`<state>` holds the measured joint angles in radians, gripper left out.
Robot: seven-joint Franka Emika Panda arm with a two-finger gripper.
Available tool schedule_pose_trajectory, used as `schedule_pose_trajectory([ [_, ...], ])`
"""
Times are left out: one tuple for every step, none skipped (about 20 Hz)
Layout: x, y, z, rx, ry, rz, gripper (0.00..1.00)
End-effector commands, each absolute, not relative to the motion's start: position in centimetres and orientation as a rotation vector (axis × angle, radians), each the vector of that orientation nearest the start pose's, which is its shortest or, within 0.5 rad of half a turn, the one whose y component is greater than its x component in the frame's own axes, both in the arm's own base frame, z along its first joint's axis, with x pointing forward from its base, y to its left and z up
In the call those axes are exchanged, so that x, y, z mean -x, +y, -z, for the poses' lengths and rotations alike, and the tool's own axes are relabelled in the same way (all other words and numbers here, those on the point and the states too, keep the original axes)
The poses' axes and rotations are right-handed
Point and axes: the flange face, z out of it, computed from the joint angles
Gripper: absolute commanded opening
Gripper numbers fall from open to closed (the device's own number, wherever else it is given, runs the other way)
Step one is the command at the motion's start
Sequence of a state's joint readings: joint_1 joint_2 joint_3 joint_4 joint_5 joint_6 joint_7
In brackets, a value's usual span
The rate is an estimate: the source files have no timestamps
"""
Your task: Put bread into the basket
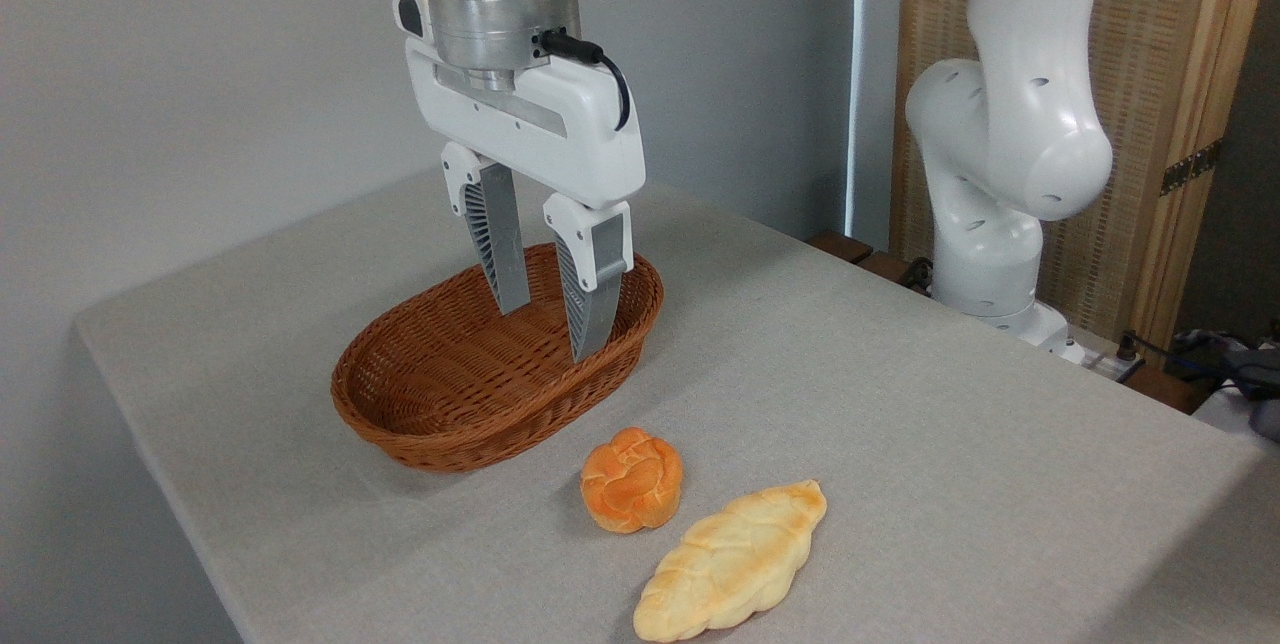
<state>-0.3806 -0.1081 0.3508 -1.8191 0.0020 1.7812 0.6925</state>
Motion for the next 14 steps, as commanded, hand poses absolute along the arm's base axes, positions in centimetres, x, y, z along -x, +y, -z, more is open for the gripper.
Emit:
schedule_pose_trajectory([
  [-53.2, 1.99, -57.71, 2.949, 1.207, 0.057, 1.0],
  [-53.23, 2.0, -57.63, 2.949, 1.208, 0.054, 1.0],
  [-53.21, 2.01, -57.62, 2.948, 1.208, 0.051, 1.0],
  [-53.23, 2.01, -57.63, 2.947, 1.207, 0.053, 1.0],
  [-53.26, 2.08, -57.55, 2.948, 1.207, 0.051, 1.0],
  [-53.26, 2.09, -57.55, 2.948, 1.205, 0.051, 1.0],
  [-53.25, 2.08, -57.54, 2.949, 1.206, 0.049, 1.0],
  [-53.25, 2.08, -57.54, 2.949, 1.206, 0.048, 1.0],
  [-53.3, 1.99, -57.48, 2.948, 1.207, 0.048, 1.0],
  [-53.3, 2.07, -57.48, 2.948, 1.205, 0.048, 1.0],
  [-53.3, 1.97, -57.48, 2.949, 1.208, 0.049, 1.0],
  [-53.3, 1.8, -57.5, 2.946, 1.212, 0.049, 1.0],
  [-53.3, 2.32, -57.45, 2.951, 1.195, 0.047, 1.0],
  [-53.27, 1.99, -57.54, 2.945, 1.2, 0.046, 1.0],
])
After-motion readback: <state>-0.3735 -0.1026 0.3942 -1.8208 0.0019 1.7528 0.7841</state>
